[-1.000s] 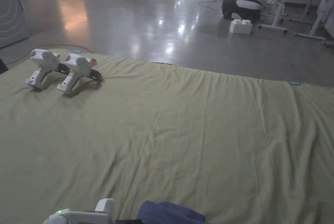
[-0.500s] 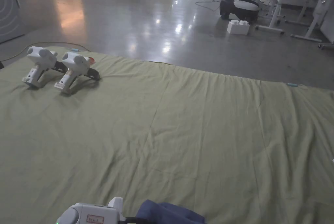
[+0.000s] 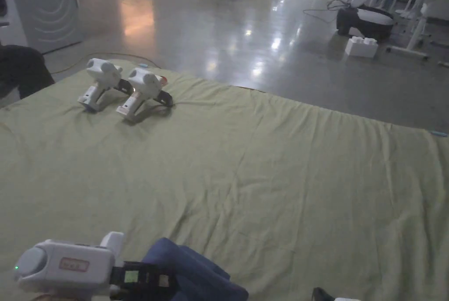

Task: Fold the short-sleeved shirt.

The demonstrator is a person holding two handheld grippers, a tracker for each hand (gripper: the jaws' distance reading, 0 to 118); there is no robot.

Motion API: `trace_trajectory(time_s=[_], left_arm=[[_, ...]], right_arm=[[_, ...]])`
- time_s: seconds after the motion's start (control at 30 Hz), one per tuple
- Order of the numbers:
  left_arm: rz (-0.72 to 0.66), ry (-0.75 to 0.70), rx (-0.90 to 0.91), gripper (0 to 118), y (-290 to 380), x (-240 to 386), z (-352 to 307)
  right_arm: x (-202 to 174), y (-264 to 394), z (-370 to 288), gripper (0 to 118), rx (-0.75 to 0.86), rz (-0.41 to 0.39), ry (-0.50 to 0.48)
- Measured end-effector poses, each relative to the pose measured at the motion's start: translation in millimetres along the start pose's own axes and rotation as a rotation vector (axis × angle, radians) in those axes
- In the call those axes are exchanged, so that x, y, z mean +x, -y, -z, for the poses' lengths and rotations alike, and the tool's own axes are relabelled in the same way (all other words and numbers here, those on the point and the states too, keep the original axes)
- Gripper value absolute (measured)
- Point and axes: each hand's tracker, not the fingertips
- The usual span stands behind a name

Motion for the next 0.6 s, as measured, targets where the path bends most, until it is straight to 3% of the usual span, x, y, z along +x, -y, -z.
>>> trace_trajectory(time_s=[0.37, 0.57, 0.6], left_arm=[[-0.045, -0.309, 0.191, 22, -59, -55, -173], [-0.041, -0.398, 0.222, 22, -79, -54, -209], [-0.051, -0.448, 0.225, 22, -67, -20, -201]], right_arm=[[64, -62, -12, 0, 0.116, 0.023, 0.079], [95, -70, -29, 0, 0.131, 0.024, 0.150], [98, -68, -31, 0, 0.128, 0.025, 0.159]])
